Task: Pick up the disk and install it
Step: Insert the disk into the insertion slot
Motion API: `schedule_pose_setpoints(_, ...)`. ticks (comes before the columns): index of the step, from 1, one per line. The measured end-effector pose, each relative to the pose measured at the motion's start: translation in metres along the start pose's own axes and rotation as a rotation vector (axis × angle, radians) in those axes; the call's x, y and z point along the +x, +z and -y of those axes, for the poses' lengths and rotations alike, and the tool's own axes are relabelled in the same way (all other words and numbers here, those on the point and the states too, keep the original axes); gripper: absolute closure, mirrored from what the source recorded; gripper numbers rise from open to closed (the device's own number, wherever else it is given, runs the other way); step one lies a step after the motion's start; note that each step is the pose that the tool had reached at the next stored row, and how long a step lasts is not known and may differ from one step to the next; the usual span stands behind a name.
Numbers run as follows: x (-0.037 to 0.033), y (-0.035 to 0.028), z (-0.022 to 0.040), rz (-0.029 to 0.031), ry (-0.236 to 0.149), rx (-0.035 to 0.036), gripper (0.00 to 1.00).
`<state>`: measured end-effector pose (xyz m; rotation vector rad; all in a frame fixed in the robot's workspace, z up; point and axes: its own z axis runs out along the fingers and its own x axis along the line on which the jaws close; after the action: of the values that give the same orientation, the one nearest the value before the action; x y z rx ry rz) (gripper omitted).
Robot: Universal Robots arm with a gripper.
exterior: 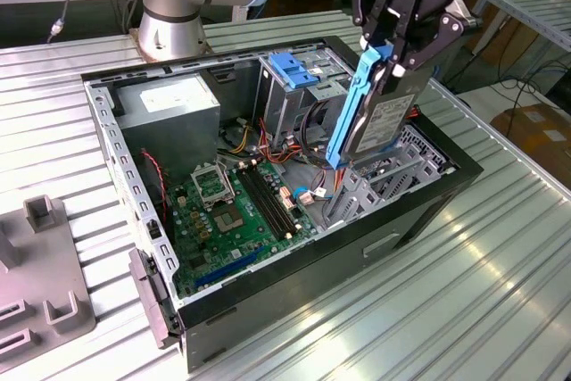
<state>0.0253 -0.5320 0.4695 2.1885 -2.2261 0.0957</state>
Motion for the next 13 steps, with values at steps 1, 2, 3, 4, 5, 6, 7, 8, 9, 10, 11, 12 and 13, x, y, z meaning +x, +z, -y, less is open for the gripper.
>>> schedule_pose_setpoints(1,0.0001,0.0002,0.0028,-0.0005,0.000,0.0001,0.64)
schedule_pose_setpoints(2,0.0001,0.0003,0.0059,-0.0013,0.000,0.0000,0.64)
schedule_pose_setpoints(3,0.0002,0.0005,0.0086,-0.0019,0.000,0.0000,0.64)
schedule_pose_setpoints(4,0.0003,0.0008,0.0128,-0.0027,0.000,0.0001,0.64)
schedule_pose_setpoints(5,0.0003,0.0008,0.0151,-0.0037,0.000,0.0001,0.64)
schedule_pose_setpoints(6,0.0004,0.0010,0.0169,-0.0050,0.000,0.0000,0.64)
schedule_pose_setpoints(7,0.0007,0.0014,0.0192,-0.0067,0.000,0.0001,0.64)
schedule_pose_setpoints(8,0.0020,0.0020,0.0213,-0.0083,0.000,0.0001,0.64)
schedule_pose_setpoints(9,0.0034,0.0024,0.0226,-0.0097,0.000,0.0001,0.64)
schedule_pose_setpoints(10,0.0040,0.0026,0.0230,-0.0098,0.000,0.0002,0.64)
schedule_pose_setpoints(11,0.0041,0.0027,0.0230,-0.0098,0.000,0.0002,0.64)
schedule_pose_setpoints(12,0.0041,0.0027,0.0230,-0.0098,0.000,0.0002,0.64)
schedule_pose_setpoints(13,0.0041,0.0027,0.0230,-0.0100,0.000,0.0002,0.64)
